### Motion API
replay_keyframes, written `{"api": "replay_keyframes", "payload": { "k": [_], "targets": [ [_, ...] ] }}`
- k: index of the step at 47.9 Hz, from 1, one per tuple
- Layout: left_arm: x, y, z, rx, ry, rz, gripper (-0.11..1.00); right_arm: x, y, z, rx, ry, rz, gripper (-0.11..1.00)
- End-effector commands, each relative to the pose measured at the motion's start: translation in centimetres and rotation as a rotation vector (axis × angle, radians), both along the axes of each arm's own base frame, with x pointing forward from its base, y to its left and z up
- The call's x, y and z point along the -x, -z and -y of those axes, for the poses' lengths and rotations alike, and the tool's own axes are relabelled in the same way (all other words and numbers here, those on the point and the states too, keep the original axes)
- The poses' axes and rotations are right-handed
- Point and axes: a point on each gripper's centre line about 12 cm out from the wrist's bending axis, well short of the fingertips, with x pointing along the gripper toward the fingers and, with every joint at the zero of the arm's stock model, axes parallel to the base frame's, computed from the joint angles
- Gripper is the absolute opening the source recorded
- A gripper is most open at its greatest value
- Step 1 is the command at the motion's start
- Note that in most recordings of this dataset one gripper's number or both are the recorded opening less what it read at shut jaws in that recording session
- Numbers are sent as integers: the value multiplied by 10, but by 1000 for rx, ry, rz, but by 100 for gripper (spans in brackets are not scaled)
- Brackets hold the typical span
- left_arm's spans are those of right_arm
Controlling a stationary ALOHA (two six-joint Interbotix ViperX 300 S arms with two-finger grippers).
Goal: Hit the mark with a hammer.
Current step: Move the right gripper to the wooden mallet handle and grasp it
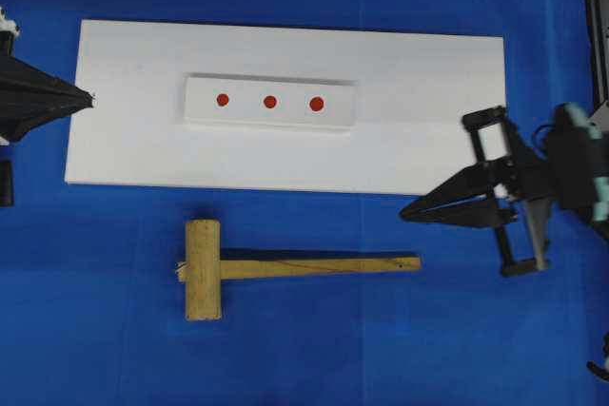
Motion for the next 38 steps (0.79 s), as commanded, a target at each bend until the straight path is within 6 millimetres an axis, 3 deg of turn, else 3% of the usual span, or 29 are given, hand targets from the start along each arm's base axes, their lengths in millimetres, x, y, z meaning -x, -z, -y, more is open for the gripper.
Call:
{"api": "replay_keyframes", "payload": {
  "k": [1,6,17,30,38],
  "targets": [
    [-2,-8,0,3,1,20,0,-17,-2,-5,-28,5,2,6],
    [-2,-8,0,1,2,18,0,-36,16,-11,-54,16,-64,26],
    [-2,-5,0,3,2,5,0,-79,57,-25,-92,41,-106,90],
    [-2,0,0,5,1,-9,0,-115,110,-43,-158,108,-143,89],
    [-1,4,0,3,2,-20,0,-125,138,-50,-170,139,-203,89]
  ]
}}
